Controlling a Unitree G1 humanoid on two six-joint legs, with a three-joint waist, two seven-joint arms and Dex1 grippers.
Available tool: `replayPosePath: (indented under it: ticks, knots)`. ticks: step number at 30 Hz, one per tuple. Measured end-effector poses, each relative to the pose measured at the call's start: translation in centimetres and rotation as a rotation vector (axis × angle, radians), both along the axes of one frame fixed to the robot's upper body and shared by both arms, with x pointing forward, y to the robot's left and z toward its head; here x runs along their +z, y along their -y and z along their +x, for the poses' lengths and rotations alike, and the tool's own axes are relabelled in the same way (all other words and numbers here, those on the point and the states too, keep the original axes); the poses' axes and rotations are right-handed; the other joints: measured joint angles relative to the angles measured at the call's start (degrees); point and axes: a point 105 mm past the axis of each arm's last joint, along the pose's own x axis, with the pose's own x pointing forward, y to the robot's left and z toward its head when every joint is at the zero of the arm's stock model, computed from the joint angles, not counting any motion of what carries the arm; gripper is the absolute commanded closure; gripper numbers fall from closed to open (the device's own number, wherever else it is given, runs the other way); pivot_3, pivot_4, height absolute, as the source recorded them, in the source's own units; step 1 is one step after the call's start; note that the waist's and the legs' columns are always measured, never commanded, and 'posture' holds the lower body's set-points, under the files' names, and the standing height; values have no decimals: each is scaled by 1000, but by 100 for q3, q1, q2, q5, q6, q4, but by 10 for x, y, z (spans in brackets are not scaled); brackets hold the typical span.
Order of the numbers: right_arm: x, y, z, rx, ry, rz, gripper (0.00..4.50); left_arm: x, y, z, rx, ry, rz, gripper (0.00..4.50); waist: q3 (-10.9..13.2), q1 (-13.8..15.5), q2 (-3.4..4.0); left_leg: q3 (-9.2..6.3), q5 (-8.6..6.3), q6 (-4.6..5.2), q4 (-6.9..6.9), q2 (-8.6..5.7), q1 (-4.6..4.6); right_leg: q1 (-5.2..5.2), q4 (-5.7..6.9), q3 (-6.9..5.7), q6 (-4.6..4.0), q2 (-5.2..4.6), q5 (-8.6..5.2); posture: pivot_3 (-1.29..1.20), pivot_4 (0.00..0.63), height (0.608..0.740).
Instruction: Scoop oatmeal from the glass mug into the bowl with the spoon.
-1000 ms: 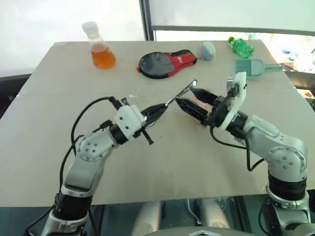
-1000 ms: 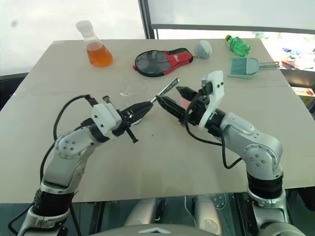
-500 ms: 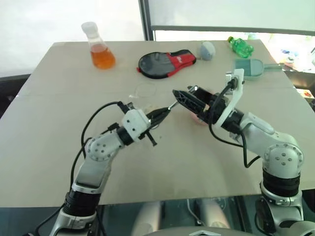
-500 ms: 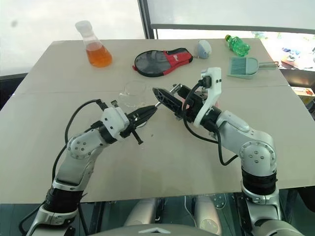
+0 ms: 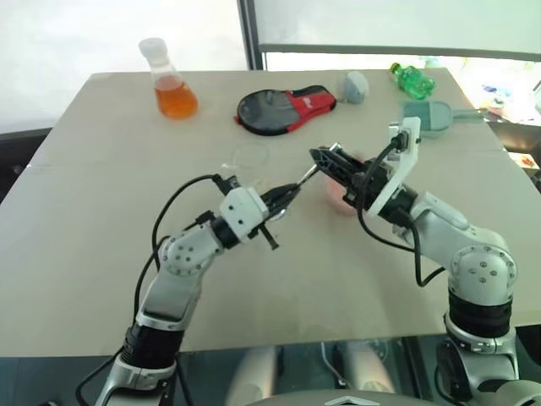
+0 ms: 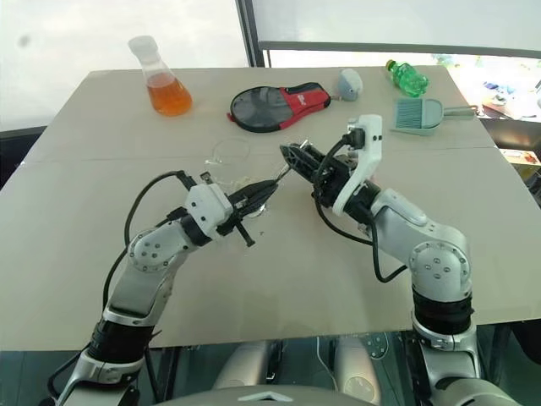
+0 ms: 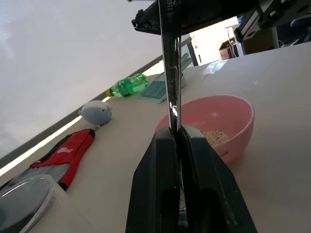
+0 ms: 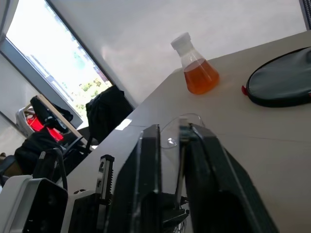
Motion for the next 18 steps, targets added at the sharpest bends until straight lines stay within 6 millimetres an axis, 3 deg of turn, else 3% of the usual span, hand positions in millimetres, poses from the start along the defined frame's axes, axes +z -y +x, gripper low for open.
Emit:
replayPosePath:
  ticks: [6,7,8,13,18]
  knots:
    - [0,0,1,-4,0,-3,4436,-1,1,0,-9,-14,-3,4500,1,-4,2,0,0,0,0,1,0,-1,0,0,0,0,0,0,150,740]
    - [-1,0,1,-5,1,-4,4500,-2,1,0,-10,-18,-5,3786,1,-4,2,1,0,0,0,0,0,-1,0,0,0,0,0,0,150,740]
    - [-1,0,1,-7,1,-6,4500,-1,2,-1,-15,-19,-9,3559,1,-3,2,0,0,0,0,1,0,-1,0,0,0,0,0,0,150,740]
    - [-1,1,2,-18,1,-12,4500,4,0,-1,13,24,-19,1211,1,-2,3,0,0,0,0,1,0,-1,0,0,0,0,0,0,150,740]
    - [-1,12,6,-59,10,-27,4500,5,-24,-10,140,71,-60,1211,2,-16,5,2,0,0,-2,6,0,-2,-3,4,0,0,0,0,150,740]
